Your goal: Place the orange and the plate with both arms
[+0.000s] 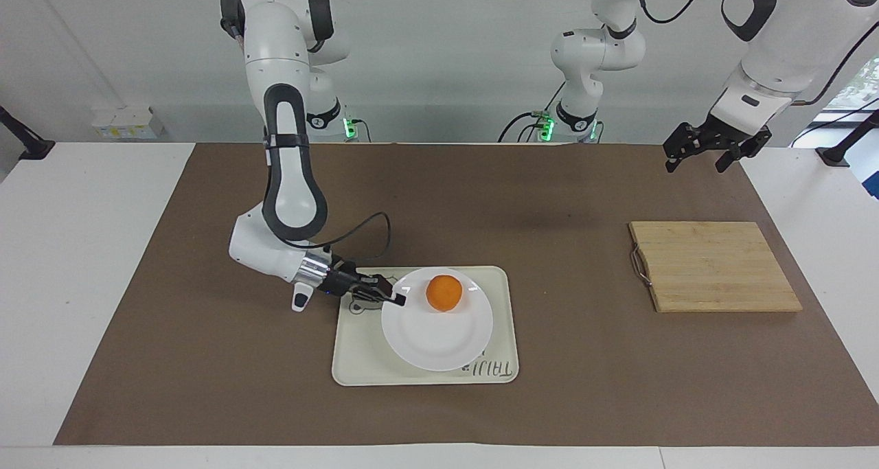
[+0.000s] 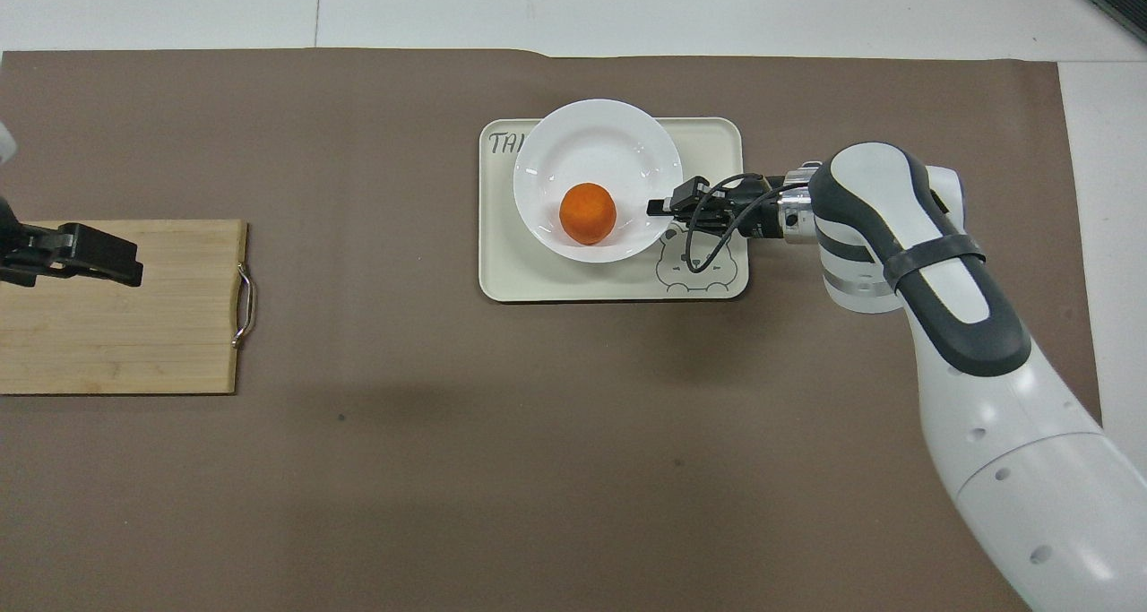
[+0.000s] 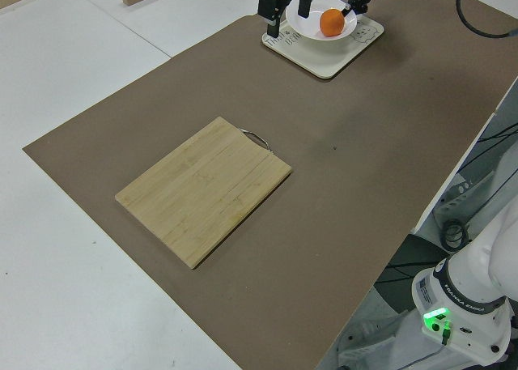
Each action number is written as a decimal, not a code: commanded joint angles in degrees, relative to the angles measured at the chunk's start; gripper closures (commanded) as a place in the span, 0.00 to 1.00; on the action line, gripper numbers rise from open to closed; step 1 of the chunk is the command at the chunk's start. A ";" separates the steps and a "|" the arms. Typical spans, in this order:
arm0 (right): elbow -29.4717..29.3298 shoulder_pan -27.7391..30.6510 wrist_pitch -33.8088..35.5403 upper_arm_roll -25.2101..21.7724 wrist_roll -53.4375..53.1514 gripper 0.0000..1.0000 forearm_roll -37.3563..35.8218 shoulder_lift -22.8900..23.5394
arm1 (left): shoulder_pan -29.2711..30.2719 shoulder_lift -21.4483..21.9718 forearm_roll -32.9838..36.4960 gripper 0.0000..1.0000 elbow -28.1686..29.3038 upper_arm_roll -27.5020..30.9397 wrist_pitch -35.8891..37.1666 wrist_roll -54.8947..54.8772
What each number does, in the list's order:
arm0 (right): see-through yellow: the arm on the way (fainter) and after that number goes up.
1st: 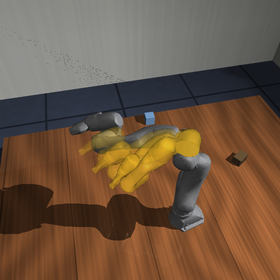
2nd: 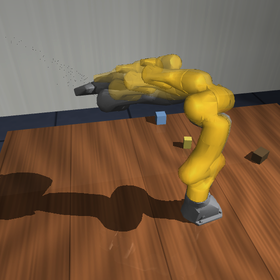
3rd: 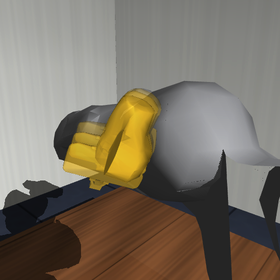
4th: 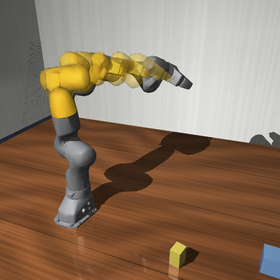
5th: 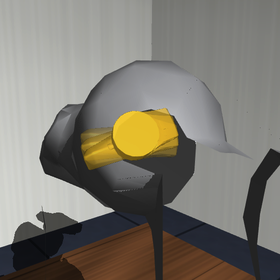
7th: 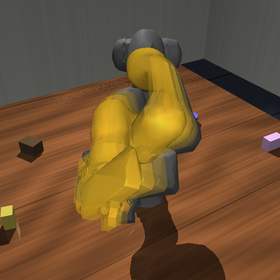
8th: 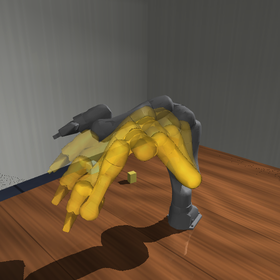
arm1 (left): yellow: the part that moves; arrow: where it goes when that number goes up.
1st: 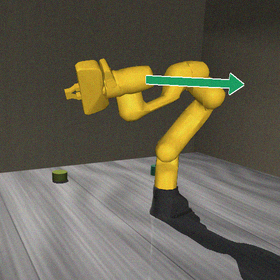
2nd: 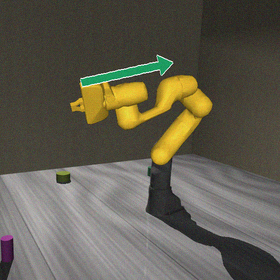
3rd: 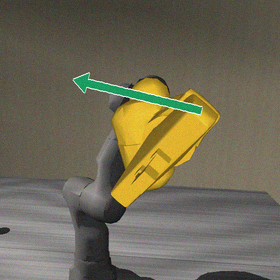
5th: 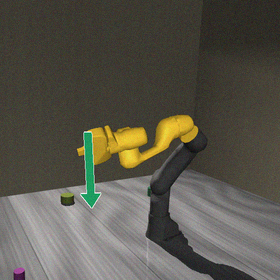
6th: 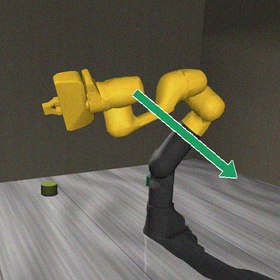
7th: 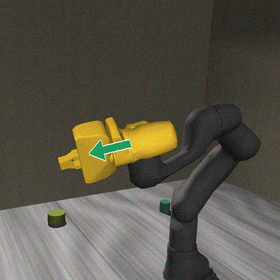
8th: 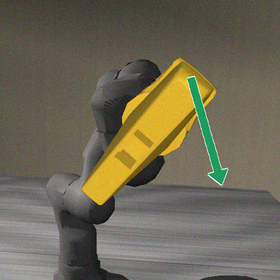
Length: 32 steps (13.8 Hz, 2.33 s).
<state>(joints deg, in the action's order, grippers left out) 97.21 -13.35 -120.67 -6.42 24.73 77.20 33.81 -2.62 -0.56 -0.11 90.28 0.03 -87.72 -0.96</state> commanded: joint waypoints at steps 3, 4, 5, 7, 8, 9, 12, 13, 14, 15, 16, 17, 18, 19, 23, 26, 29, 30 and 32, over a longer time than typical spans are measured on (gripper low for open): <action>-1.76 0.79 -0.01 0.35 -0.56 1.00 -0.91 1.96 | -0.19 0.21 -0.16 0.00 -0.55 0.41 0.62 -0.35; -1.68 1.31 0.51 0.35 -0.03 1.00 -1.09 1.96 | -0.19 0.21 -0.16 0.00 -0.55 0.32 0.62 -0.35; -1.41 1.40 0.61 0.35 0.84 1.00 -1.09 1.96 | -0.19 0.21 -0.16 0.00 -0.63 0.32 0.62 -0.35; -1.06 1.31 0.61 0.35 0.85 1.00 -1.18 1.87 | -0.19 0.21 -0.16 0.00 -0.55 0.32 0.62 -0.35; -0.10 1.14 0.61 0.27 0.85 1.00 -1.18 1.70 | -0.19 0.21 -0.16 0.00 -0.55 0.32 0.62 -0.35; 0.86 1.14 0.95 0.35 0.85 1.00 -1.18 1.17 | -0.19 0.21 -0.16 0.00 -0.63 0.41 0.62 -0.35; 1.93 1.57 3.85 0.09 0.94 1.00 -1.53 0.55 | -0.19 0.21 -0.16 0.00 -0.55 0.41 0.62 -0.35; 2.10 1.75 3.95 0.09 0.94 1.00 -1.62 0.46 | -0.19 0.21 -0.16 0.00 -0.55 0.32 0.62 -0.35; 2.45 1.67 4.12 0.09 0.94 1.00 -2.23 0.38 | -0.19 0.21 -0.16 0.00 -0.55 0.32 0.62 -0.35; 2.72 1.75 4.12 0.09 0.94 1.00 -3.10 0.38 | -0.19 0.21 -0.16 0.00 -0.55 0.41 0.62 -0.35; 2.55 1.84 4.04 0.00 0.94 0.88 -3.98 0.38 | -0.19 0.21 -0.16 0.00 -0.55 0.41 0.62 -0.35; 2.28 1.84 3.77 0.00 0.85 0.45 -4.77 0.46 | -0.19 0.21 -0.16 0.00 -0.63 0.32 0.62 -0.35; 2.11 1.75 3.16 0.00 0.42 0.08 -5.22 0.38 | -0.19 0.21 -0.16 0.00 -0.55 0.41 0.62 -0.35; 1.84 1.67 3.24 -0.17 0.15 0.00 -5.22 0.11 | -0.19 0.21 -0.16 0.00 -0.55 0.41 0.62 -0.35; 0.61 1.67 3.07 -0.70 -3.44 0.00 -11.52 -2.34 | -0.19 0.21 -0.16 0.00 -0.55 0.32 0.62 -0.35; -0.62 1.66 1.23 -0.70 -7.23 0.00 -21.80 -5.15 | -0.19 0.21 -0.16 0.00 -0.55 0.32 0.62 -0.35; -0.62 1.66 0.96 -1.58 -9.69 0.00 -29.98 -7.26 | -0.19 0.21 -0.16 0.00 -0.63 0.41 0.62 -0.35; -0.62 1.66 0.96 -1.67 -10.91 0.00 -33.40 -8.32 | -0.19 0.21 -0.16 0.00 -0.55 0.41 0.62 -0.35; -0.71 1.66 0.96 -1.76 -16.69 0.00 -41.30 -11.04 | -0.19 0.21 -0.16 0.00 -0.55 0.32 0.62 -0.35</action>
<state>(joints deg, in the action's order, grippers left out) 96.09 -11.76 -119.39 -8.22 13.23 42.34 25.71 -2.62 -0.56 -0.11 90.28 0.03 -87.72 -0.96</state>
